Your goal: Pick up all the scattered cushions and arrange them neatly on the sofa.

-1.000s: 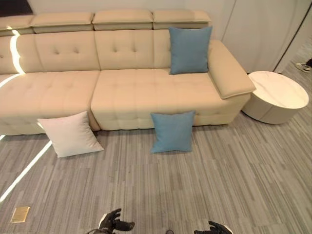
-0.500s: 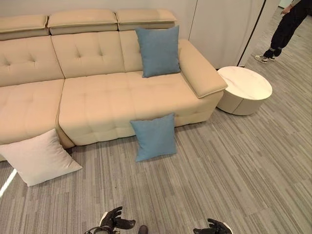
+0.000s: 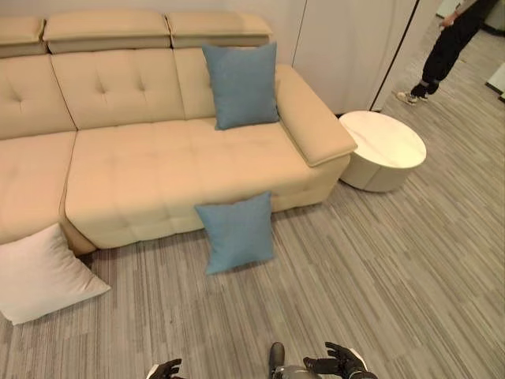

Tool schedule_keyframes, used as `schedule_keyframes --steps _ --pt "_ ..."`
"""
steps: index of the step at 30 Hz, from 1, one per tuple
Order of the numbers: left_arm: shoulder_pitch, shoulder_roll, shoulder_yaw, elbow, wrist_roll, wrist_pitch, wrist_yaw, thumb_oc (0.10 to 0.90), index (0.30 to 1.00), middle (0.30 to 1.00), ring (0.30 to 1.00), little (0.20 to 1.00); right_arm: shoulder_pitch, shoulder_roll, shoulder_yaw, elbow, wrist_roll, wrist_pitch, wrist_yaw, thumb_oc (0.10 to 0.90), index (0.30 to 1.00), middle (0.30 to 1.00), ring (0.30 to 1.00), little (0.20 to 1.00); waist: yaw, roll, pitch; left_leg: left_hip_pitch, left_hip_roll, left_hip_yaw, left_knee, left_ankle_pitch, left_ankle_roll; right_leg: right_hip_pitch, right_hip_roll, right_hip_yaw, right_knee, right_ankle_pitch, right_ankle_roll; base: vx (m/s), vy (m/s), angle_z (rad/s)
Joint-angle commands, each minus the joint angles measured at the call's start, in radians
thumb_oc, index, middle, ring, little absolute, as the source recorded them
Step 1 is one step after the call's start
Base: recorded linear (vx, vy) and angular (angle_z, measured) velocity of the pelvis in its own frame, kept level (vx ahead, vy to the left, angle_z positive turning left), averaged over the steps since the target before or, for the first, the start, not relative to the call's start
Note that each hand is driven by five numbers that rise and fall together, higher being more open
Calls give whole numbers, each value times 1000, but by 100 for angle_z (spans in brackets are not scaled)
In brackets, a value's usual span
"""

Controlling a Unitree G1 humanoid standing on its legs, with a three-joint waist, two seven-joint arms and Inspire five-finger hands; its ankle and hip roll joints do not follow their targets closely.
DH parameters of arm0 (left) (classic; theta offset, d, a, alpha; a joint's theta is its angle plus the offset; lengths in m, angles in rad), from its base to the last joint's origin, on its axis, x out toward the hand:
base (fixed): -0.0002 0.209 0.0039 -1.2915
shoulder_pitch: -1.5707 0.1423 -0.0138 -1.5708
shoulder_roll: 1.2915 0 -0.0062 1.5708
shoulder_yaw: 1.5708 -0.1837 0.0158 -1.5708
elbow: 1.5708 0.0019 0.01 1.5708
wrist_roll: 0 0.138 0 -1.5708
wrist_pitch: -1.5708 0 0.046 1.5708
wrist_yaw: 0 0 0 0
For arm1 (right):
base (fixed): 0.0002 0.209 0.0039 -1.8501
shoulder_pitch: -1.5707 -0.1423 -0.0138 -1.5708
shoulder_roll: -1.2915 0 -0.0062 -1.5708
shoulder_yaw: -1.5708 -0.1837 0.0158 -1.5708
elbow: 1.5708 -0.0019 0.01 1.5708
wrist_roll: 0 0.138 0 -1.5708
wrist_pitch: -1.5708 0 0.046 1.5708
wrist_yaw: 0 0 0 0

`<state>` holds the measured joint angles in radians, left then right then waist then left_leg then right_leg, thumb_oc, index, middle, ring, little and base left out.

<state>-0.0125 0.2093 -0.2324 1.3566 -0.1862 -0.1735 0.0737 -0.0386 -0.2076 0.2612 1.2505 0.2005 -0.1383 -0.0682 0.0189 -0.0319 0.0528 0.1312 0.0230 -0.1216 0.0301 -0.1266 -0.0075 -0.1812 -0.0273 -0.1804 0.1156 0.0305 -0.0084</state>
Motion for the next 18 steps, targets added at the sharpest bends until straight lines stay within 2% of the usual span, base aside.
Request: schedule_keyframes --steps 1,2,3,4,5,6,7,8,9,11,13,15,17,18 --pt "-77 8 -6 -33 -10 -55 20 800 900 900 900 900 -11 -52 14 -8 24 -31 -22 800 900 900 900 900 29 -49 39 -165 -44 -4 332 180 -48 95 -10 31 -60 26 73 -8 -78 40" --pt "-77 8 -6 -33 -10 -55 20 800 900 900 900 900 -11 -52 14 -8 24 -31 -22 800 900 900 900 900 29 -49 38 -166 -44 -4 334 180 -48 94 -9 30 -60 26 73 75 -232 24" --pt "-92 8 -16 -52 -19 -59 31 800 900 900 900 900 -19 -55 15 -16 40 -35 -32 800 900 900 900 900 44 -73 65 -259 -41 47 464 182 -40 132 -16 25 -82 9 53 134 -194 8" --pt "-98 5 -19 -60 -27 -61 32 800 900 900 900 900 -20 -56 17 -16 44 -35 -35 800 900 900 900 900 49 -78 70 -294 -36 73 481 167 -30 147 -15 22 -87 -1 47 300 -249 29" --pt "-104 5 -26 -68 -29 -66 35 800 900 900 900 900 -21 -58 19 -18 51 -39 -37 800 900 900 900 900 55 -86 69 -357 -49 101 448 140 -21 173 -11 22 -104 -13 46 222 -93 33" --pt "-104 5 -26 -69 -29 -66 35 800 900 900 900 900 -20 -58 19 -18 52 -39 -37 800 900 900 900 900 56 -85 70 -356 -48 102 451 137 -21 175 -10 22 -105 -14 46 276 -59 34" --pt "-101 2 -29 -69 -27 -67 35 800 900 900 900 900 -22 -59 18 -22 52 -42 -35 800 900 900 900 900 57 -86 66 -370 -55 122 388 113 -12 192 -7 23 -118 -24 52 297 15 -6" --pt "-95 -2 -31 -69 -19 -66 35 800 900 900 900 900 -20 -58 18 -21 47 -46 -39 800 900 900 900 900 55 -81 56 -391 -63 156 259 103 -5 212 7 23 -134 -42 61 299 14 -15" --pt "-95 -2 -31 -69 -19 -66 35 800 900 900 900 900 -19 -58 18 -21 47 -46 -39 800 900 900 900 900 56 -82 57 -387 -64 157 256 103 -4 215 6 24 -135 -43 61 297 38 -10" --pt "-91 -4 -30 -73 -16 -67 34 800 900 900 900 900 -20 -54 20 -19 44 -44 -41 800 900 900 900 900 66 -69 51 -419 -65 184 137 166 -11 253 34 38 -146 -62 64 254 44 2" --pt "-84 -4 -23 -67 -25 -66 25 800 900 900 900 900 -19 -48 16 -14 43 -40 -38 800 900 900 900 900 72 -61 42 -400 -62 186 72 183 -6 266 51 53 -138 -74 65 291 93 -11" --pt "-76 1 -19 -58 -21 -61 23 800 900 900 900 900 -10 -38 19 -21 33 -40 -33 800 900 900 900 900 72 -67 29 -372 -74 173 68 179 6 267 46 59 -107 -85 72 304 136 -36" --pt "-72 5 -11 -51 -17 -57 18 800 900 900 900 900 -12 -32 21 -20 19 -40 -27 800 900 900 900 900 78 -76 16 -338 -84 168 49 164 17 259 33 55 -43 -74 98 254 153 -41" --pt "-72 10 -7 -49 -18 -57 18 800 900 900 900 900 -14 -28 24 -20 13 -39 -23 800 900 900 900 900 87 -79 13 -313 -91 171 39 154 27 246 19 45 11 -47 122 209 148 -21"
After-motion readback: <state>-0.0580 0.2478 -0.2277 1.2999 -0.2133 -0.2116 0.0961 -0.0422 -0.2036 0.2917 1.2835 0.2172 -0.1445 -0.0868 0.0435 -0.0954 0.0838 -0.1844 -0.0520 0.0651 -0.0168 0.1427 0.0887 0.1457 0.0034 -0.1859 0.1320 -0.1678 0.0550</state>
